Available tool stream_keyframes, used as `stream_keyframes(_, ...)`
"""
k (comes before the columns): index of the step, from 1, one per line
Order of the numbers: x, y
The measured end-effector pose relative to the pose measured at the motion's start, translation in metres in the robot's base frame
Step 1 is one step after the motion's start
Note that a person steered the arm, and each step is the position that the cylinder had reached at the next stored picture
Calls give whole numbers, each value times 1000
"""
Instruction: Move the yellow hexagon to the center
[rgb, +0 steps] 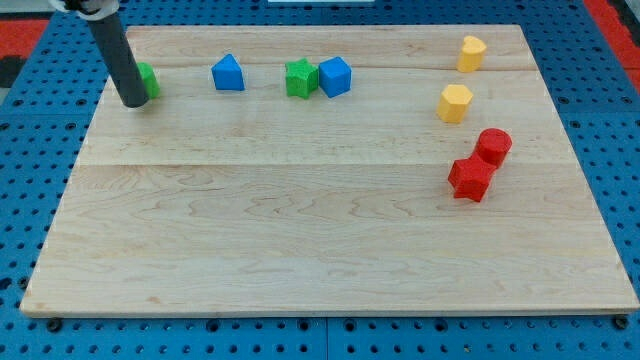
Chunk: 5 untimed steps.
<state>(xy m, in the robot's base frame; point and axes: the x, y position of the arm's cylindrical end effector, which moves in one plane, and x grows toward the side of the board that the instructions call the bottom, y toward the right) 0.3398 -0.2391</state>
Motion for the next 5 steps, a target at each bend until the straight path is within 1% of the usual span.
stream_keyframes(1, -17, -6)
stream_keyframes(2, -8, 20)
stream_keyframes(3, -3, 136)
stream_keyframes(4, 7, 212)
stream_keyframes(5, 7, 303)
